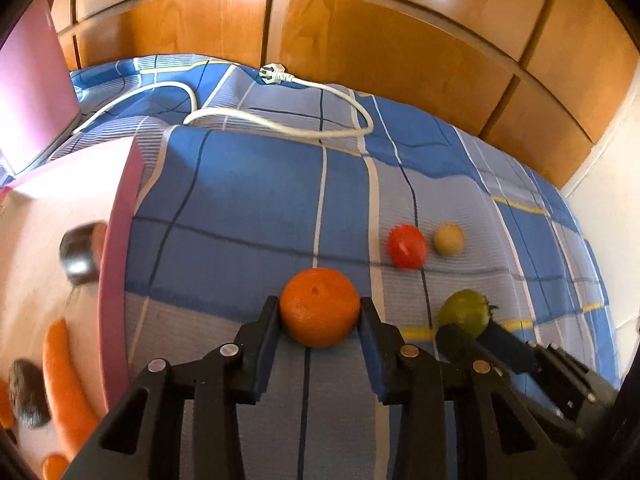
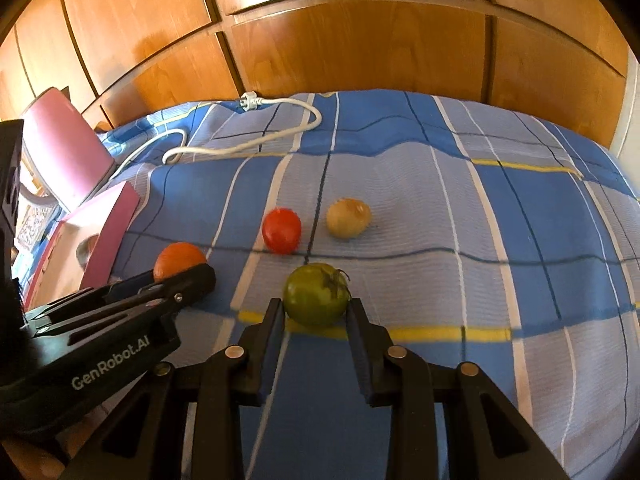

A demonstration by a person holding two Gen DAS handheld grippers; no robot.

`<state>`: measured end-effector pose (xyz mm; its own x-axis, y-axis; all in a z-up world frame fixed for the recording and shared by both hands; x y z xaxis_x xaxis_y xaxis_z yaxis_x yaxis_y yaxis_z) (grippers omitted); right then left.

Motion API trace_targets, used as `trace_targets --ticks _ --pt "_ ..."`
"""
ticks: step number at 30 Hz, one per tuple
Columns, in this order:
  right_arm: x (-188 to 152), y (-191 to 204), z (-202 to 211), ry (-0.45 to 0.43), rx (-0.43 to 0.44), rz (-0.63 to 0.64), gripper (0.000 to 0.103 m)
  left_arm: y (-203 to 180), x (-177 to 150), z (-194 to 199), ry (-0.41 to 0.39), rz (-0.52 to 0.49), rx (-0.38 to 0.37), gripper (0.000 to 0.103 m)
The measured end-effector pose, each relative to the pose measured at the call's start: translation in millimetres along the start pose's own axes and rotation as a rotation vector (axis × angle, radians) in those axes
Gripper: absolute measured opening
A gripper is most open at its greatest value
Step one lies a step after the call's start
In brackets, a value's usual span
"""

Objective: Organize fruits
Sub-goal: 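Grasp the orange with the left tool while the right grasps the green tomato, then lift the orange with the left tool while the right lifts the green tomato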

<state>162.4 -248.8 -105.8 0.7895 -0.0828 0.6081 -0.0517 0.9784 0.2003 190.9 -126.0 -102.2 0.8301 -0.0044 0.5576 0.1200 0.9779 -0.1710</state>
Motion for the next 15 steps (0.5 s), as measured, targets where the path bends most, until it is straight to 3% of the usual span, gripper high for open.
trace_targets --ticks 15 --pt "-47 -15 38 0.005 -0.038 -0.021 0.032 -19 -68 38 -0.027 -0.112 0.001 0.039"
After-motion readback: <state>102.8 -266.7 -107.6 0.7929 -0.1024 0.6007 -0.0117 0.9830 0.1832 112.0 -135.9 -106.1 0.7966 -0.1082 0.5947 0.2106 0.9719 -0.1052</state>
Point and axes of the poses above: each gripper's, at about its wrist camera, not at the fingertips, and z roughly against the way its jaws point, y to its left, x to its top, the point moved 5 cm from there along -z, roughly the way its jaws point
